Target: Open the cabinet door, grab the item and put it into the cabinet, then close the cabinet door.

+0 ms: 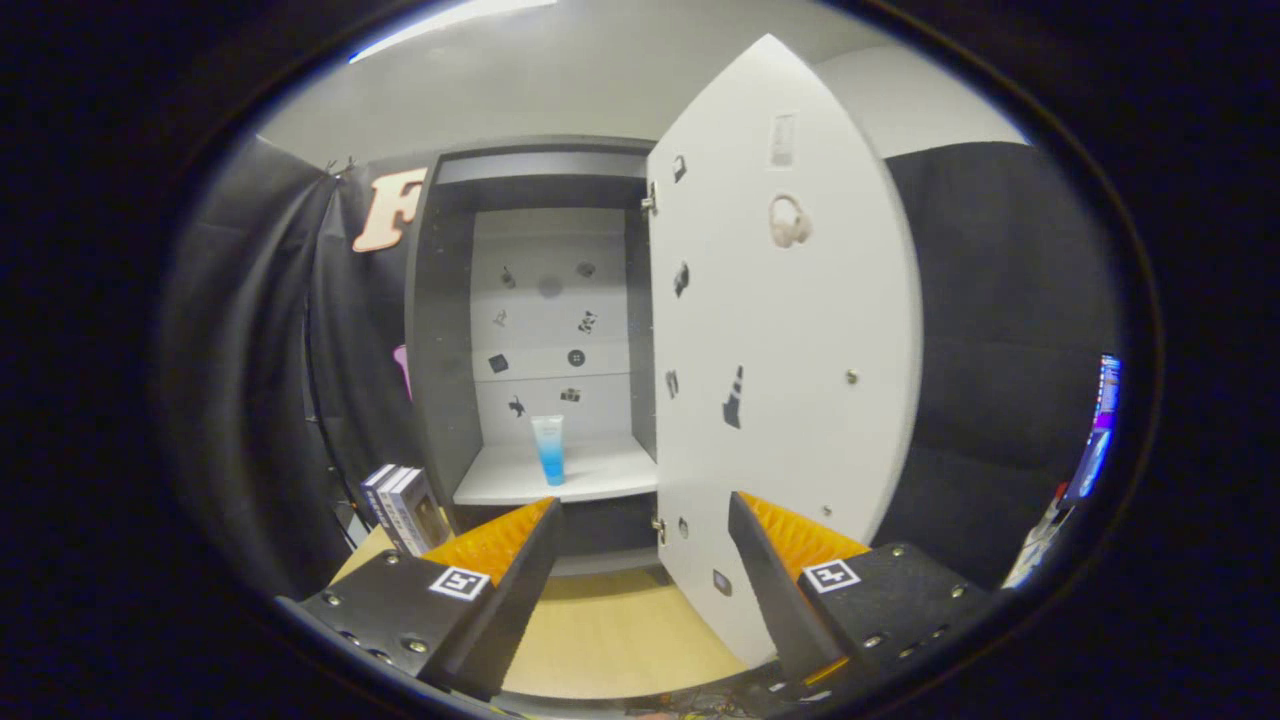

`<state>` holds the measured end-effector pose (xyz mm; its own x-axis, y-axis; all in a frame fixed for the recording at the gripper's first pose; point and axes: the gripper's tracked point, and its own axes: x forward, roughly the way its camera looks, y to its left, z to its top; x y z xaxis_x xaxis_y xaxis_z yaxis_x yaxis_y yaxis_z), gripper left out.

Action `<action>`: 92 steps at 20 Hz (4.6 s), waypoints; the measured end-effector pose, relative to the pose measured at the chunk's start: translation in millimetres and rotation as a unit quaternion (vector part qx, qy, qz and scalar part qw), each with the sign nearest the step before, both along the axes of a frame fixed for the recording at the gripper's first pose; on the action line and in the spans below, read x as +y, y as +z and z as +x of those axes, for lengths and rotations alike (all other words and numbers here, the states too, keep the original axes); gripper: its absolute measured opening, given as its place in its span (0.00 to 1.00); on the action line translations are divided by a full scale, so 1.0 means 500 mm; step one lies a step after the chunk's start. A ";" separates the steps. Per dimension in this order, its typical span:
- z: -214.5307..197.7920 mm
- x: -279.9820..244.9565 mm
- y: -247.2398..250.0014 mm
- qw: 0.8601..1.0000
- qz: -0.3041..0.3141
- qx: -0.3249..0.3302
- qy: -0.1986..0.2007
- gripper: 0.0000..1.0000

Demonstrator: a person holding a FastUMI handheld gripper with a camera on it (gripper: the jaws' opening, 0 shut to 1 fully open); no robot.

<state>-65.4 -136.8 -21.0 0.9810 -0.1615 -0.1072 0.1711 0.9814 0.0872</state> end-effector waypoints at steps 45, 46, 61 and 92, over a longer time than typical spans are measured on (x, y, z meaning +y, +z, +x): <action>0.013 -0.084 -0.040 0.997 0.024 0.026 0.066 0.98; 0.016 -0.076 -0.042 0.997 0.027 0.027 0.073 0.98; 0.110 0.109 -0.057 0.981 0.047 0.019 0.188 0.99; 0.474 0.453 -0.028 0.982 -0.012 -0.061 0.180 1.00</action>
